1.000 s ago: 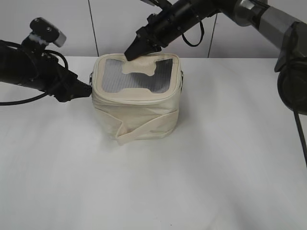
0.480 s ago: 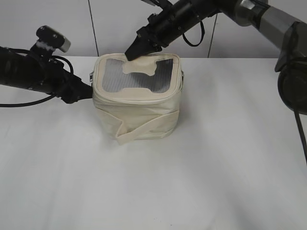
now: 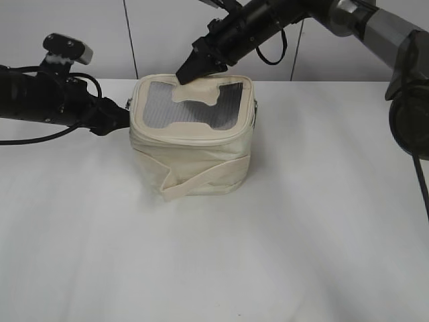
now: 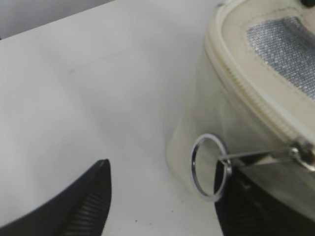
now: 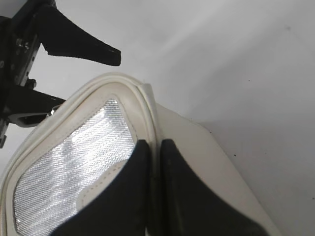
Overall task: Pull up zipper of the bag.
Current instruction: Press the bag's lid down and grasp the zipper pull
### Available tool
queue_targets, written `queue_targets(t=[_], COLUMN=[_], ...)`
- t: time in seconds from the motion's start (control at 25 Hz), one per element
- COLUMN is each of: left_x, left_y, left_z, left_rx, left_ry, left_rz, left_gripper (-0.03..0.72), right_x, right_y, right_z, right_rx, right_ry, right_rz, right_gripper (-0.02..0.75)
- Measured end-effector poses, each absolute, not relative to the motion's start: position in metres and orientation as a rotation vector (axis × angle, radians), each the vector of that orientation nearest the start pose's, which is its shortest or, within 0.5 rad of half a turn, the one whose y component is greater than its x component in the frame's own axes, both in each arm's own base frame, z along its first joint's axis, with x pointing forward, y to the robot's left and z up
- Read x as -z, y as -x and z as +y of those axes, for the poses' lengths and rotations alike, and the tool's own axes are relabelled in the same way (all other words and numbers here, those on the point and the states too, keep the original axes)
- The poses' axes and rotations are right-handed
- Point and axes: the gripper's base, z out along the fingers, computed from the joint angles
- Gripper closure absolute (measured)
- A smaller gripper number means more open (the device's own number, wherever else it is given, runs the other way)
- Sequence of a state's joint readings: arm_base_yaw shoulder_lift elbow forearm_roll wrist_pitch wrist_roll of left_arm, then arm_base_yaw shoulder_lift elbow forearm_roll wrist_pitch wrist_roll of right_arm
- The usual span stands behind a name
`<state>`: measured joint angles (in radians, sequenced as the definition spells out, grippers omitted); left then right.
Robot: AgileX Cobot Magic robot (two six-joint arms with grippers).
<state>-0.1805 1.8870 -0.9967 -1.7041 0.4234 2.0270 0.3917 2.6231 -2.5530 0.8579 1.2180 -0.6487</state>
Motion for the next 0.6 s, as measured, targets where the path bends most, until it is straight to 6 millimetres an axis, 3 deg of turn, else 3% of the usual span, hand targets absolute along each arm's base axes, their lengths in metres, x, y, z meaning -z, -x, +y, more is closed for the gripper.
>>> queue_targets(t=[0.32,0.6], left_x=[-0.159,-0.1599], left_y=[-0.3624,-0.3621], left_z=[-0.1056,-0.1079], left_rx=[0.423,0.343], left_ry=[-0.791,-0.968], left_rz=[2.115,2.012], left_gripper=[0.228,0.283], right_x=[-0.2003,-0.2003], right_y=[-0.4809,-0.4809], right_z=[0.2686,0.2686], right_rx=[-1.066,-1.066], right_ry=[1.063,1.063], right_rz=[2.243,2.243], right_gripper=[0.698,0.698])
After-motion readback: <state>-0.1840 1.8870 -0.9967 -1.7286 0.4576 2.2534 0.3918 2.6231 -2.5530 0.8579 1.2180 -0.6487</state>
